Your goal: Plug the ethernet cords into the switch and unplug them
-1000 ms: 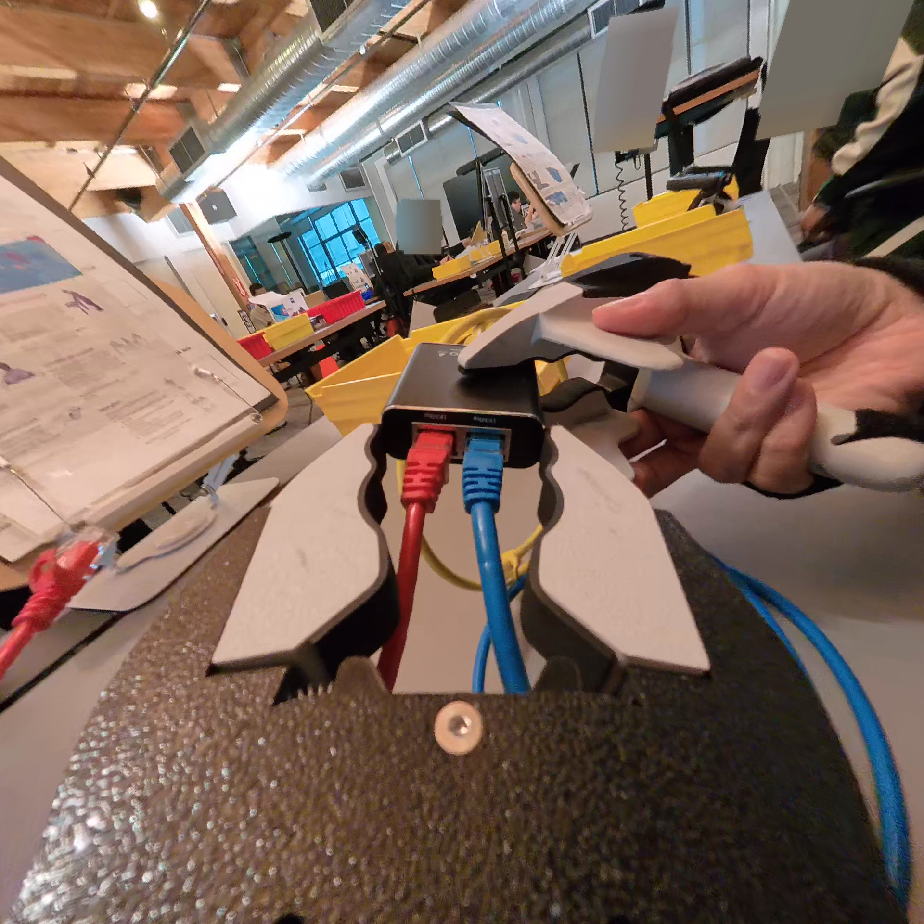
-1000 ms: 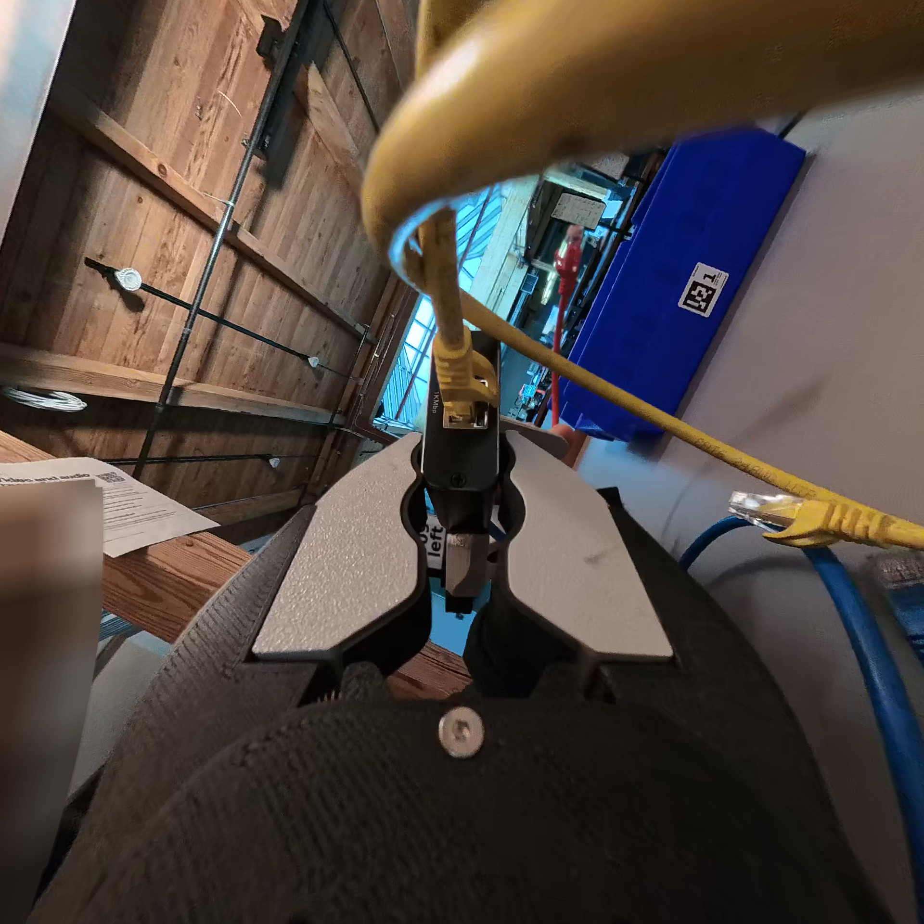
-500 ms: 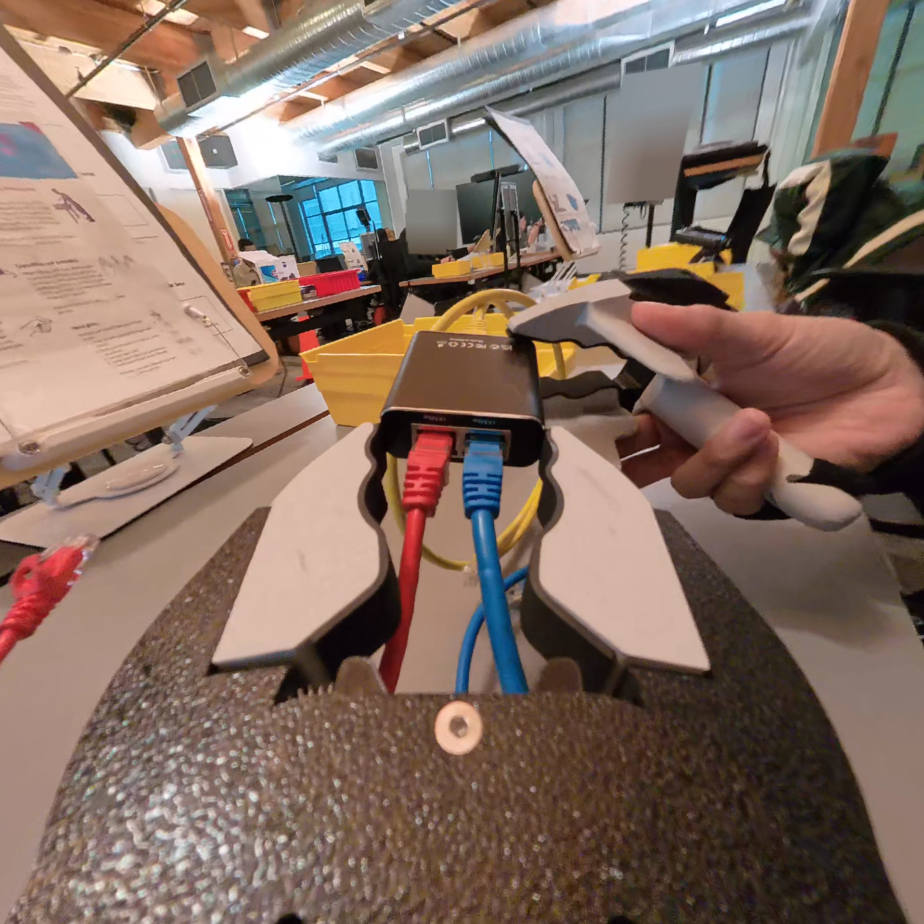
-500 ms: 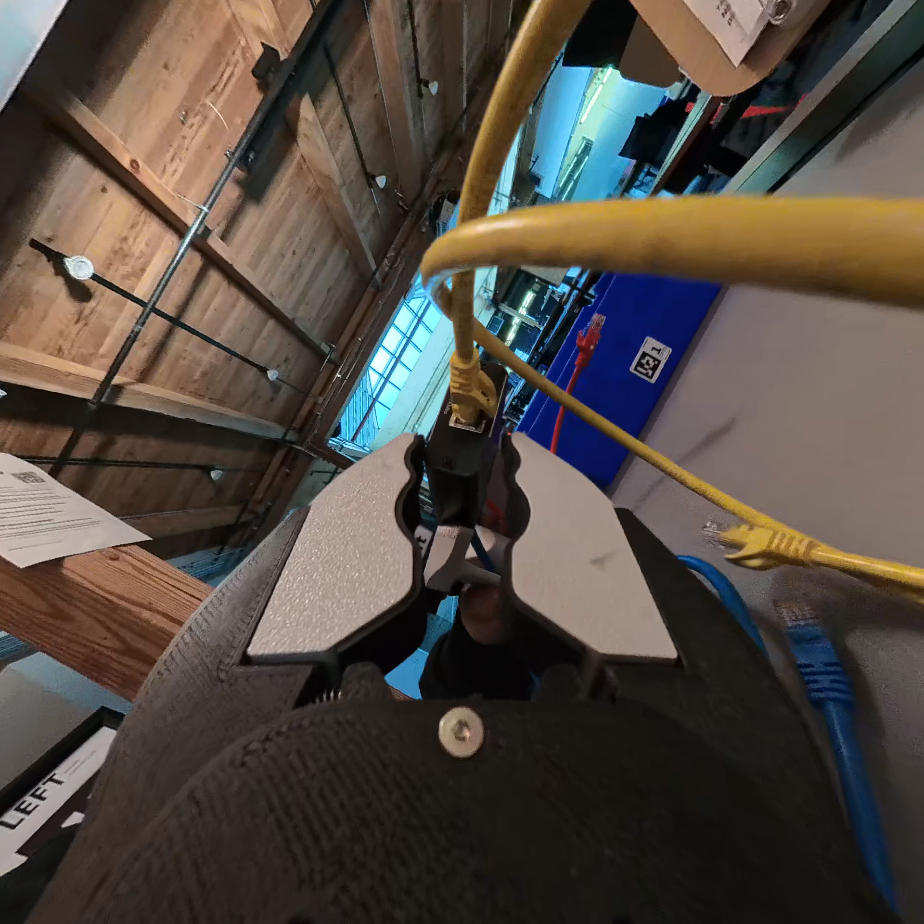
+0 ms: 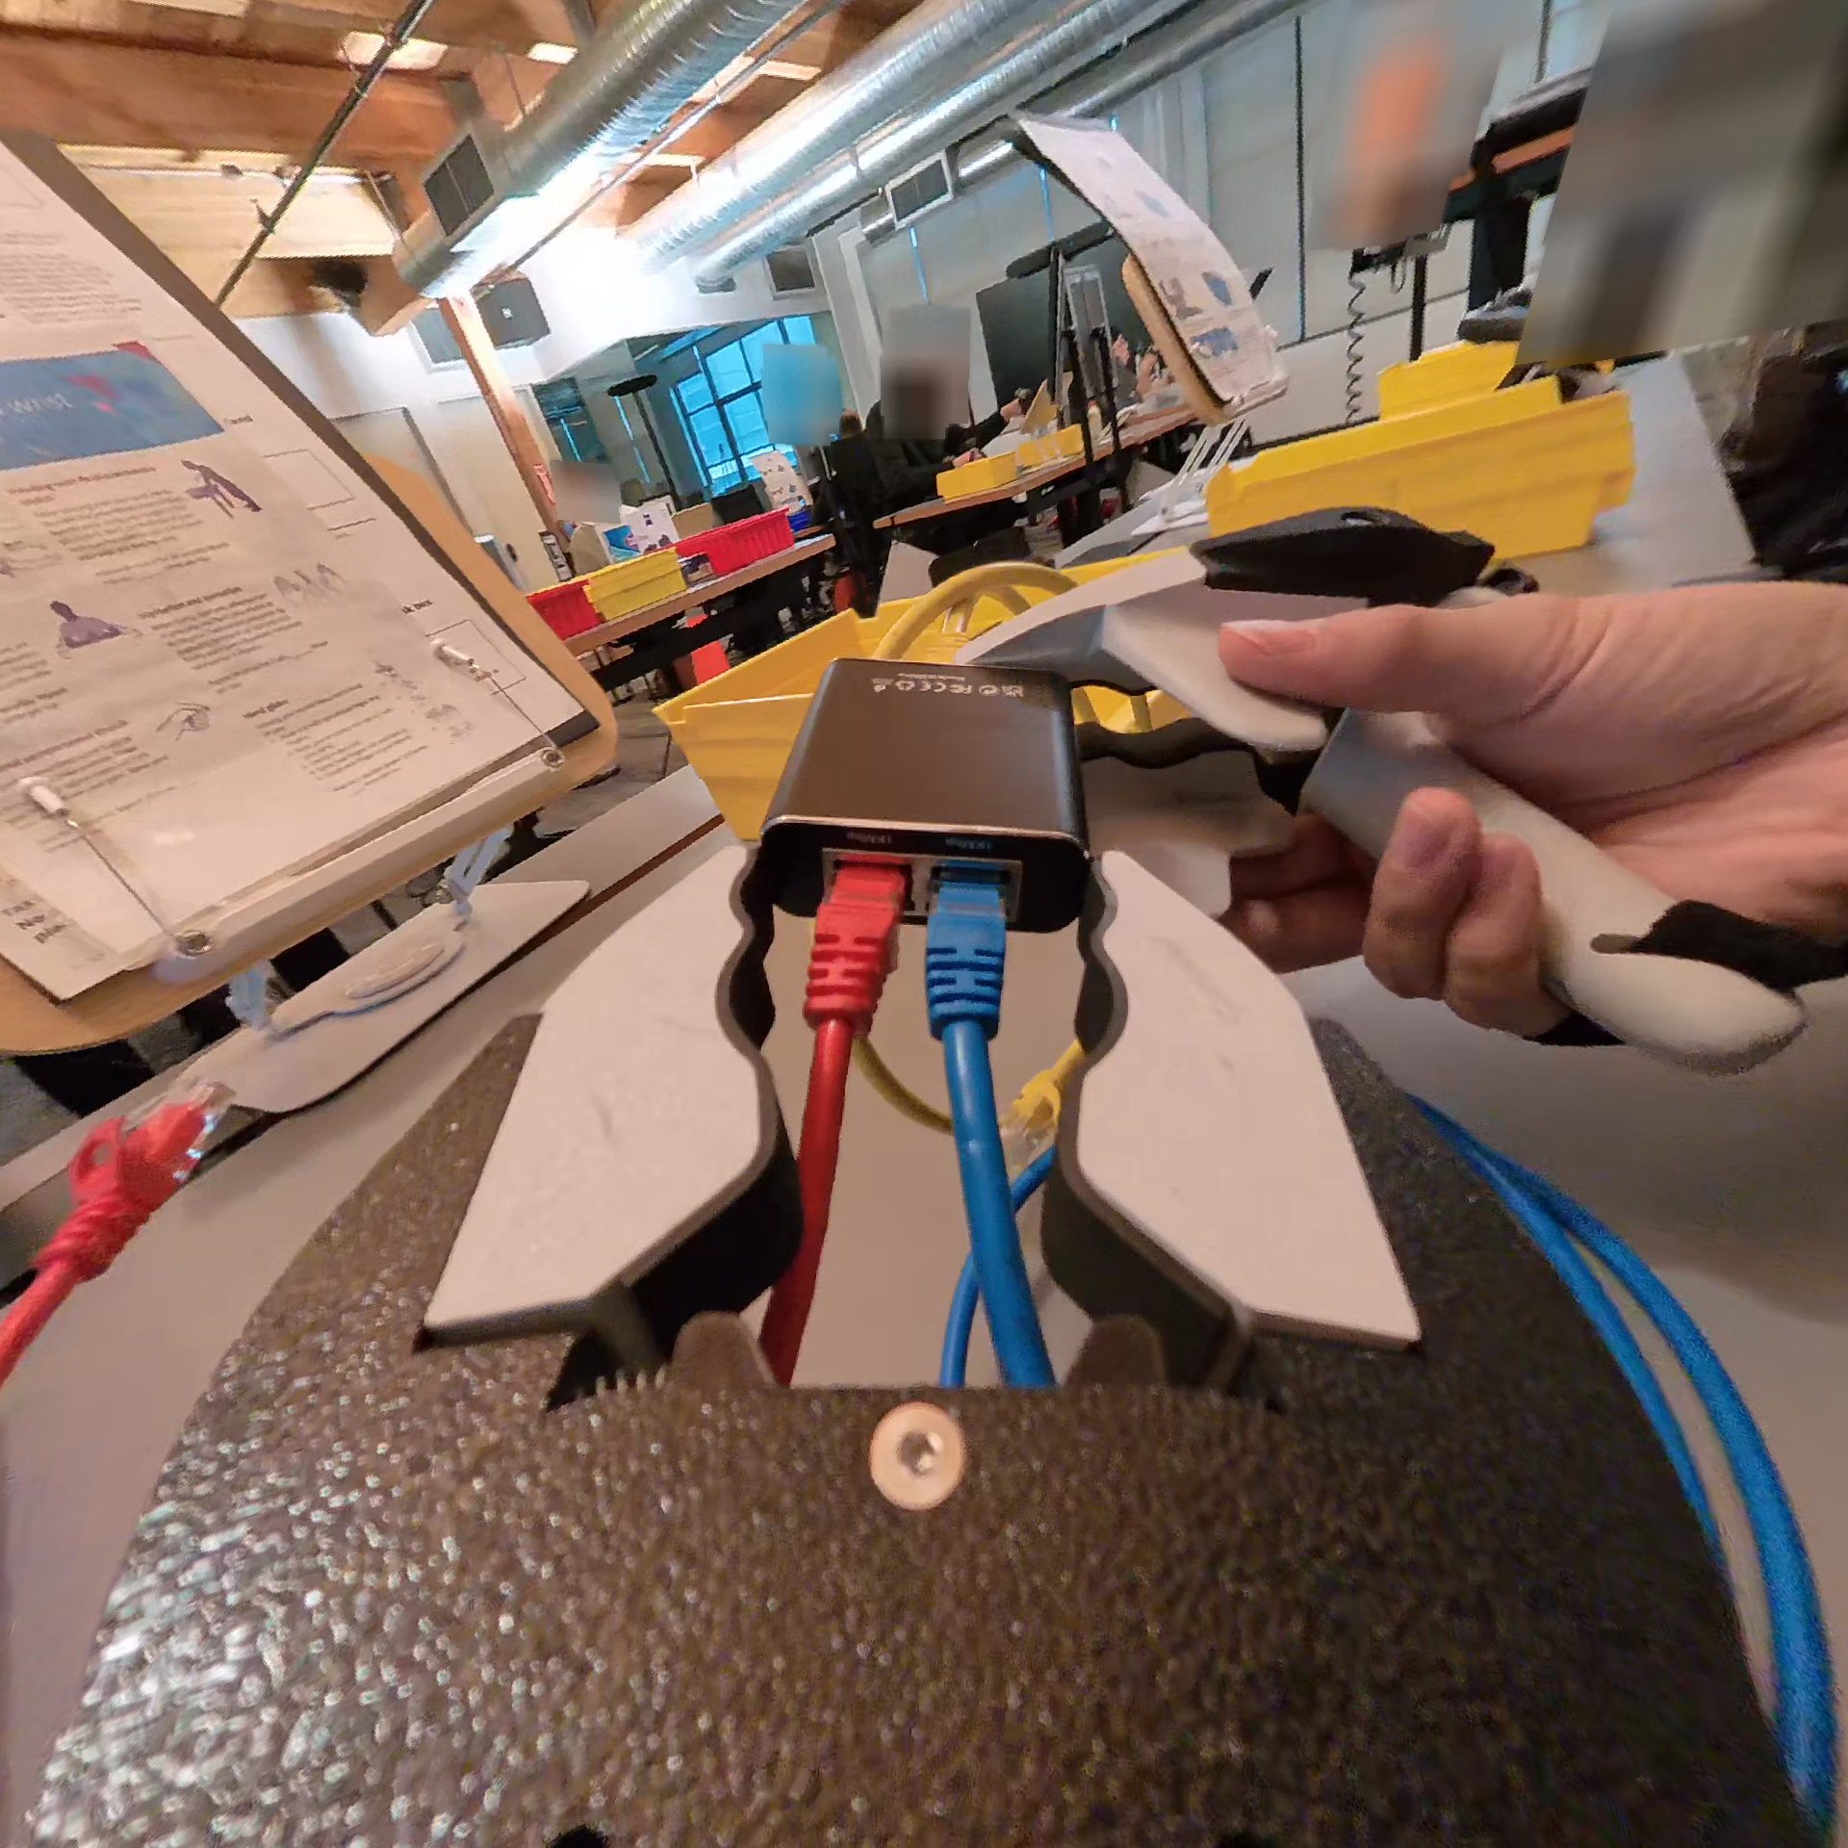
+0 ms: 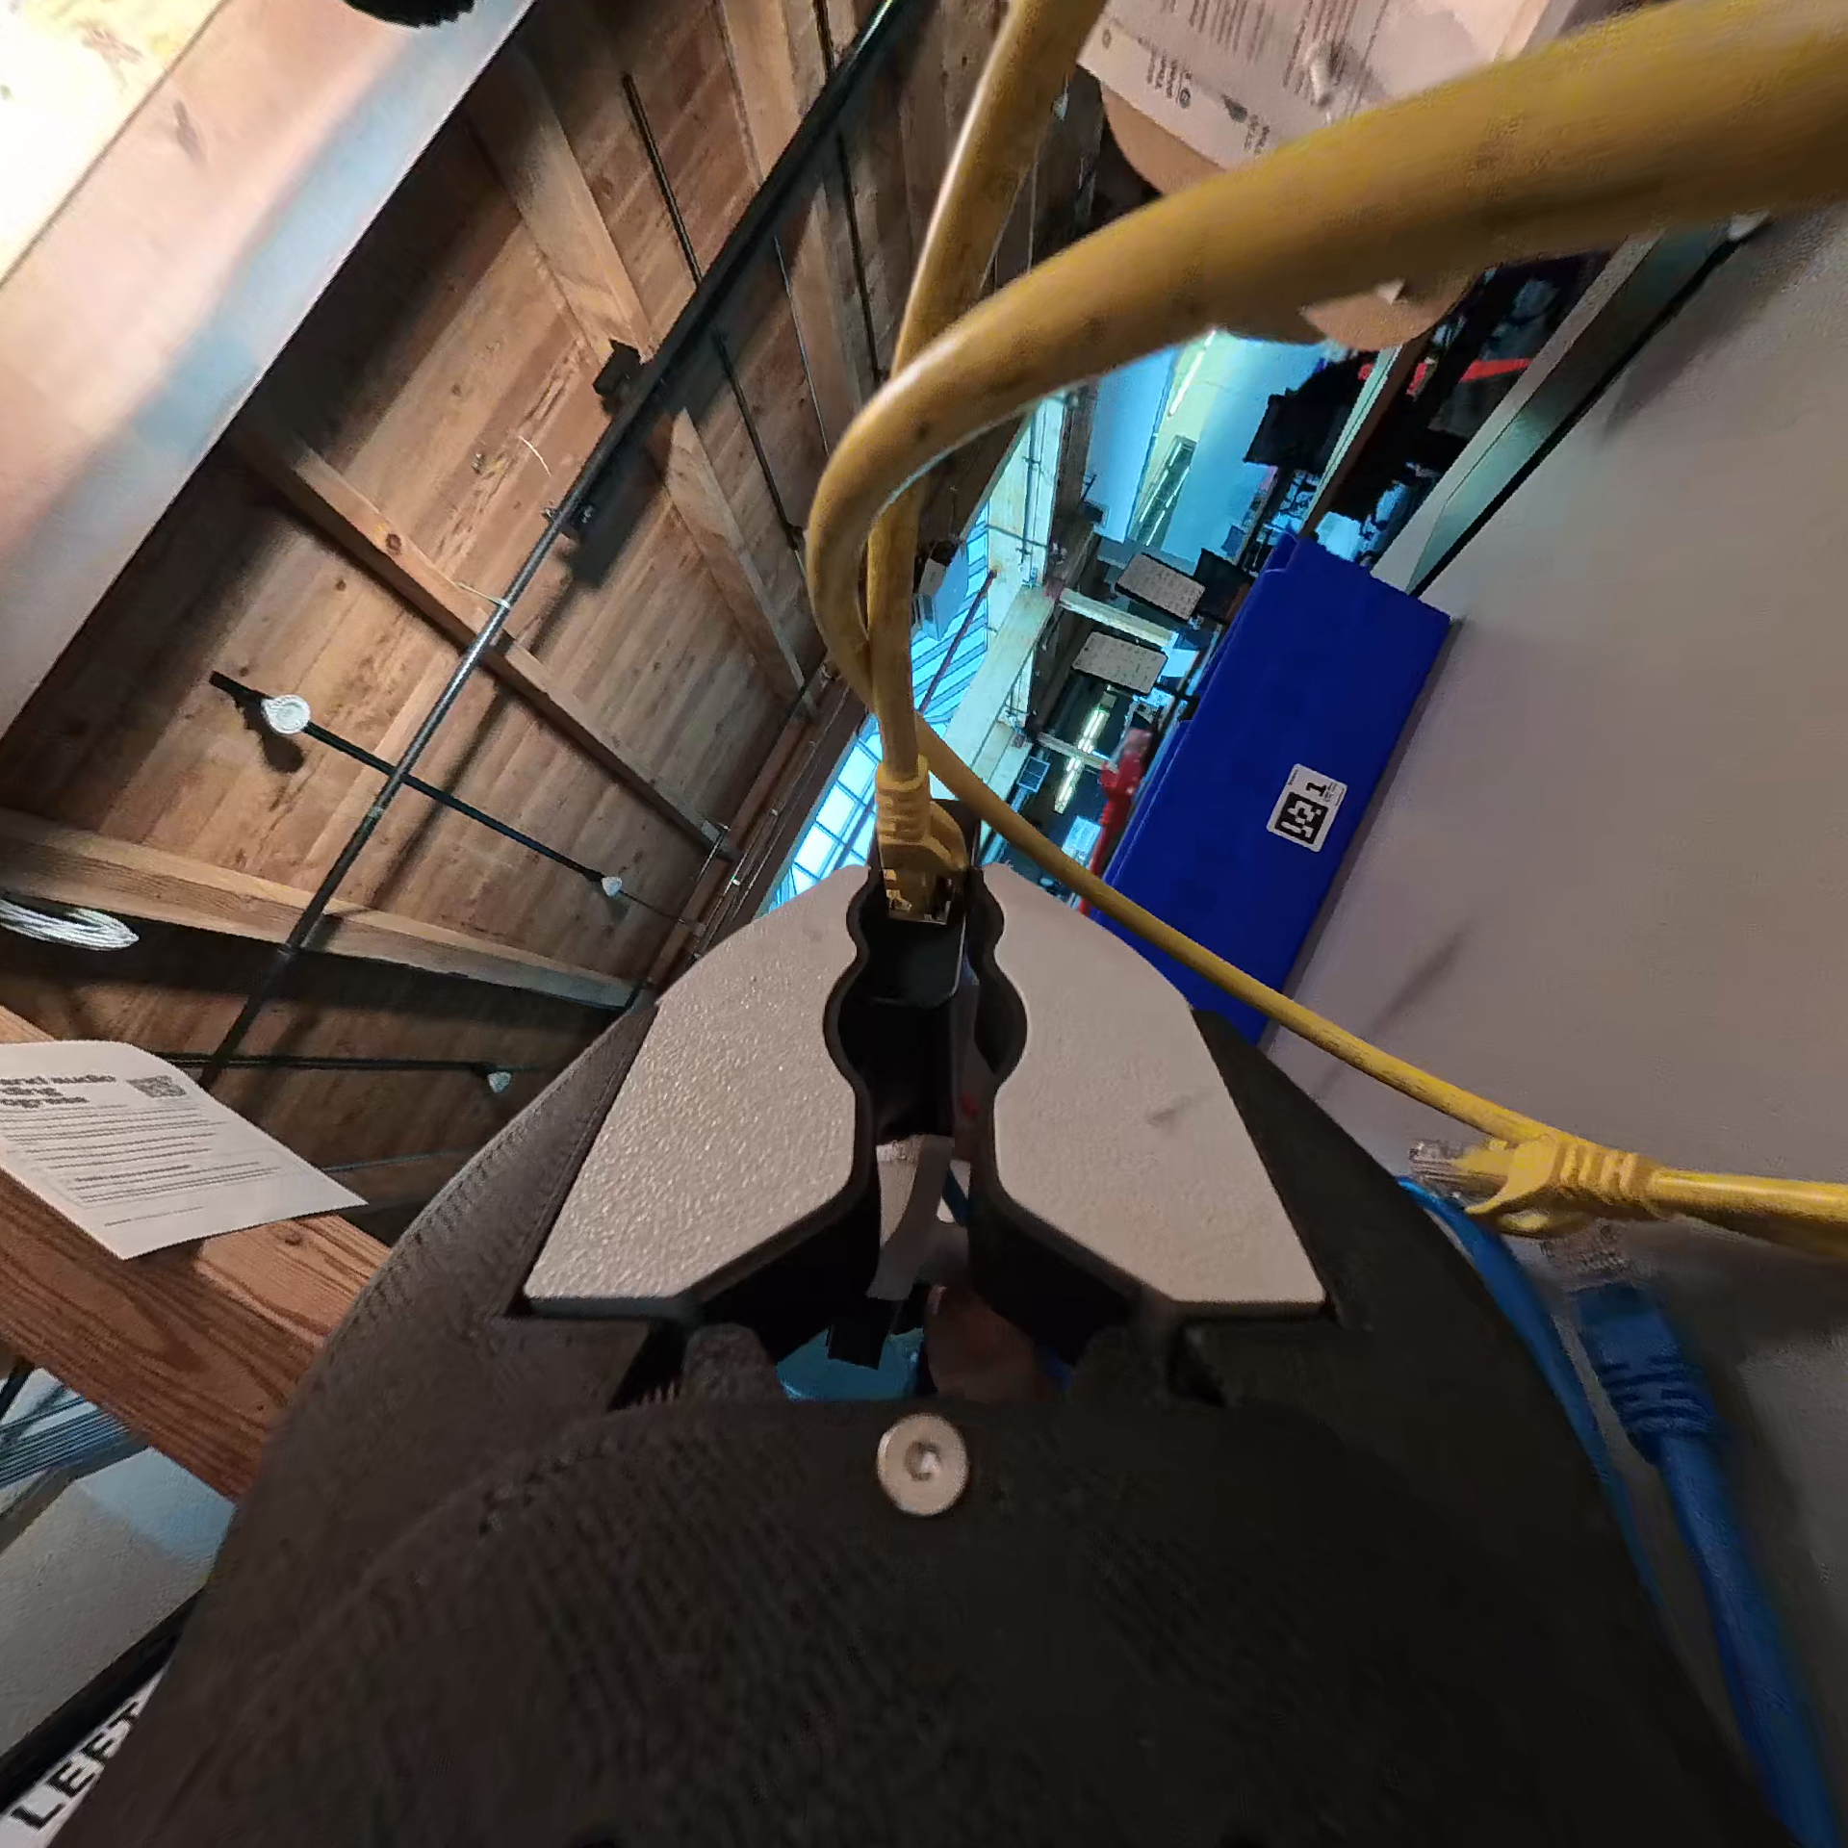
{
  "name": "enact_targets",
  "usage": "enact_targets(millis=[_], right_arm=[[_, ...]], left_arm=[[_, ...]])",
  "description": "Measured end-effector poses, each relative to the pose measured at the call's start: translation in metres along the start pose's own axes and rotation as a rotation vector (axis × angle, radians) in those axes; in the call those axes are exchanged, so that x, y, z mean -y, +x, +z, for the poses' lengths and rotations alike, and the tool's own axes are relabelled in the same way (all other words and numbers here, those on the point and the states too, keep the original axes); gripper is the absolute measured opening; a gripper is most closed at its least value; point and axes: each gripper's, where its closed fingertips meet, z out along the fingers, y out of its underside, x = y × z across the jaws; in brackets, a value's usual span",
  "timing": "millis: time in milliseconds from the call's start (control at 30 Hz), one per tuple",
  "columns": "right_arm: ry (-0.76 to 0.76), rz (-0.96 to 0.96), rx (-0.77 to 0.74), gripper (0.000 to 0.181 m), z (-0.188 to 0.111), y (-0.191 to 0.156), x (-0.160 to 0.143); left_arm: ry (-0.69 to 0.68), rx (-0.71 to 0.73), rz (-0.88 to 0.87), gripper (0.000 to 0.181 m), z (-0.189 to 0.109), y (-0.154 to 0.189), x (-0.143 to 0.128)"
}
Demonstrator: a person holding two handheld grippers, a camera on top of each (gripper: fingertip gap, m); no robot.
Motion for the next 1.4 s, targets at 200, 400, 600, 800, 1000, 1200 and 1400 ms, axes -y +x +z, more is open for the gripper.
enact_targets(millis=[200,400,600,800,1000,1200,1400], right_arm=[[-0.014,-0.007,0.009,0.014,-0.002,0.004,0.001],[0.004,-0.025,0.018,0.014,-0.004,0.004,0.003],[0.008,0.017,0.037,0.014,-0.004,0.008,0.004],[0.037,-0.03,0.034,0.013,-0.006,0.009,0.006],[-0.017,-0.139,0.028,0.013,-0.007,0.014,0.006],[-0.037,-0.149,0.099,0.012,-0.006,0.01,0.007],[0.0,-0.212,0.136,0.011,-0.011,-0.009,0.036]], left_arm=[[-0.031,0.033,0.069,0.059,0.002,0.001,-0.003],[-0.042,0.052,0.096,0.059,0.004,0.003,-0.005],[-0.053,0.082,0.128,0.059,0.005,0.003,-0.009],[-0.069,0.103,0.153,0.059,0.007,0.005,-0.01],[-0.083,0.131,0.147,0.059,0.011,0.005,-0.019],[-0.068,0.183,0.228,0.059,0.01,0.003,-0.015],[-0.009,0.197,0.17,0.058,0.004,-0.003,-0.008]])
